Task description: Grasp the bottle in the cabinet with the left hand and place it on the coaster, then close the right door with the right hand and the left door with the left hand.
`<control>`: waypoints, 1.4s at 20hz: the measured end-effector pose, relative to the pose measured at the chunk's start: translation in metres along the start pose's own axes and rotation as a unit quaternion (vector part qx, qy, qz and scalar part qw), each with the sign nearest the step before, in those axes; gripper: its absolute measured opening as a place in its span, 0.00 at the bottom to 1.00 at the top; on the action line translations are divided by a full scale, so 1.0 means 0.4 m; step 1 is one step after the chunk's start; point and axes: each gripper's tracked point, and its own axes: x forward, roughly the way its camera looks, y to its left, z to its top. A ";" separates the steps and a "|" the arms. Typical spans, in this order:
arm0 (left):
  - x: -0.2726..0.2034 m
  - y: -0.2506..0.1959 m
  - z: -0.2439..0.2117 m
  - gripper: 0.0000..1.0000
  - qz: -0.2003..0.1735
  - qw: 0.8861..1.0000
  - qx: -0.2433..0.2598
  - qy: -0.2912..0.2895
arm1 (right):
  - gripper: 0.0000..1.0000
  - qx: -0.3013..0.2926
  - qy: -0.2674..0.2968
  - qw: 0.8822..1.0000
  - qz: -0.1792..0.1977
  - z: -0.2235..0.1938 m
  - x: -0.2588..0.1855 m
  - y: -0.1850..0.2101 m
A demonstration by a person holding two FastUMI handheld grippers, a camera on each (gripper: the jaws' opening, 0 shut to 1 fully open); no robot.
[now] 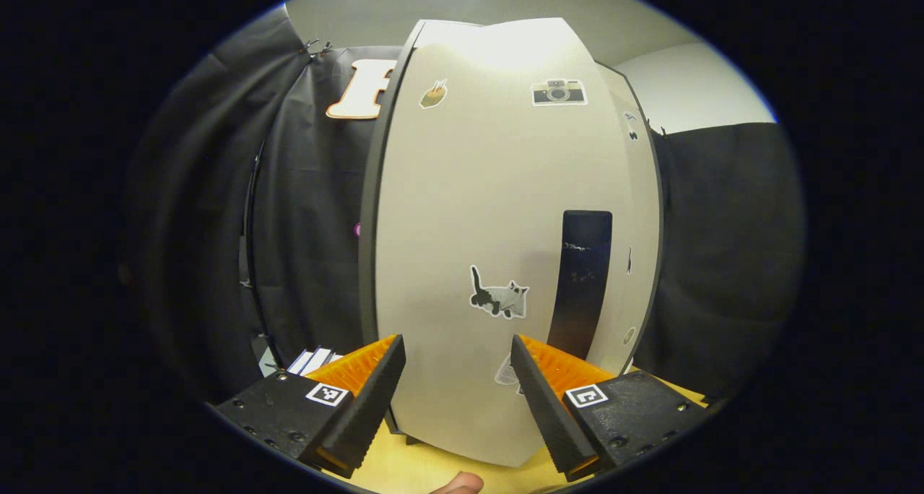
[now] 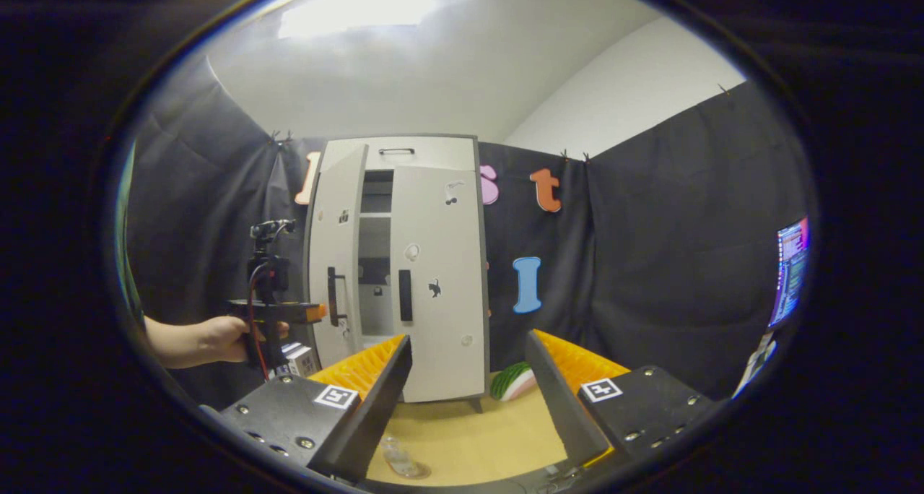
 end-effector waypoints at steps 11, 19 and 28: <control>0.027 -0.121 -0.028 0.96 -0.057 0.998 -0.002 0.027 | 0.97 -0.030 0.014 0.999 0.020 -0.036 0.192 0.071; -0.157 -0.191 -0.007 0.96 -0.052 0.998 0.019 0.014 | 0.97 0.012 0.035 0.998 0.058 0.002 0.166 0.036; -0.312 -0.254 0.039 0.95 -0.047 0.998 0.028 0.004 | 0.97 0.003 0.024 0.999 0.034 0.024 0.039 -0.100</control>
